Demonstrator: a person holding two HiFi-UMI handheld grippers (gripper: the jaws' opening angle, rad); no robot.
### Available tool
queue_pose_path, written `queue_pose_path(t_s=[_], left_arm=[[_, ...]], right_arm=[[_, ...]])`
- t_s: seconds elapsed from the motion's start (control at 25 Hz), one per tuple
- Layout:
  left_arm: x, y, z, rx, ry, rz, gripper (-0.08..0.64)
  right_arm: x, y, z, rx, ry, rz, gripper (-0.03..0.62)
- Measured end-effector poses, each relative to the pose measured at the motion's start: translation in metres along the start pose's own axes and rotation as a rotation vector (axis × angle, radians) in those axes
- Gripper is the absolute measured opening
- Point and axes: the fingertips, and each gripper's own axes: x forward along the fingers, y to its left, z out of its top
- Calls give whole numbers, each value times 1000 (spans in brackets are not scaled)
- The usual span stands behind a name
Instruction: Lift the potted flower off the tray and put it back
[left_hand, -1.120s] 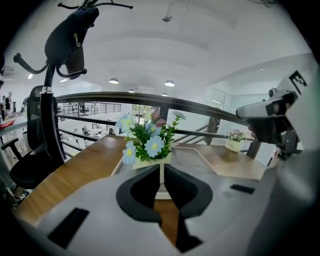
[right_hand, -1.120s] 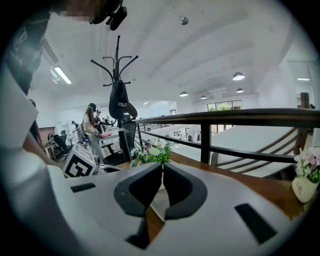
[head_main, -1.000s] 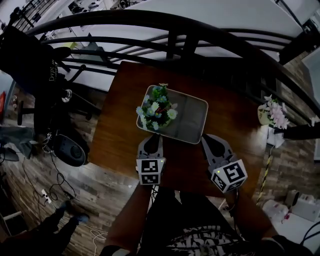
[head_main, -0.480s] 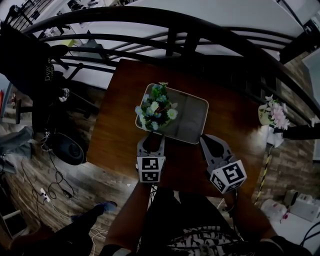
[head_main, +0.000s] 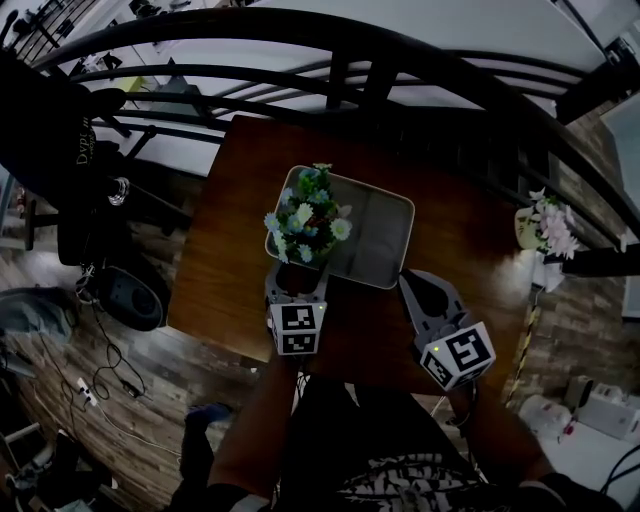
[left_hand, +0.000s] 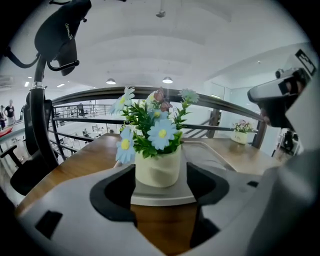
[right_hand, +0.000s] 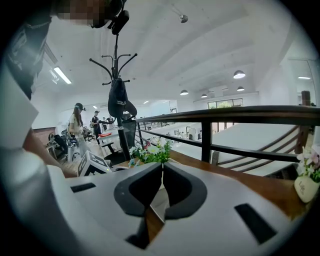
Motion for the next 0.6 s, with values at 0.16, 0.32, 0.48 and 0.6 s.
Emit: queue_pose_path(t_s=[0.16, 0.32, 0.48, 0.6], left_arm=[[11, 3, -4, 1, 5, 2, 339], [23, 2, -8, 17, 9, -14, 386], [30, 2, -4, 26, 0, -24, 426], [35, 6, -2, 27, 2, -27, 430]], right_arm=[[-1, 0, -1, -1, 5, -5, -2], [-1, 1, -5, 3, 12, 0, -2], [0, 2, -7, 3, 14, 3, -2], [0, 2, -10, 5, 15, 13, -2]])
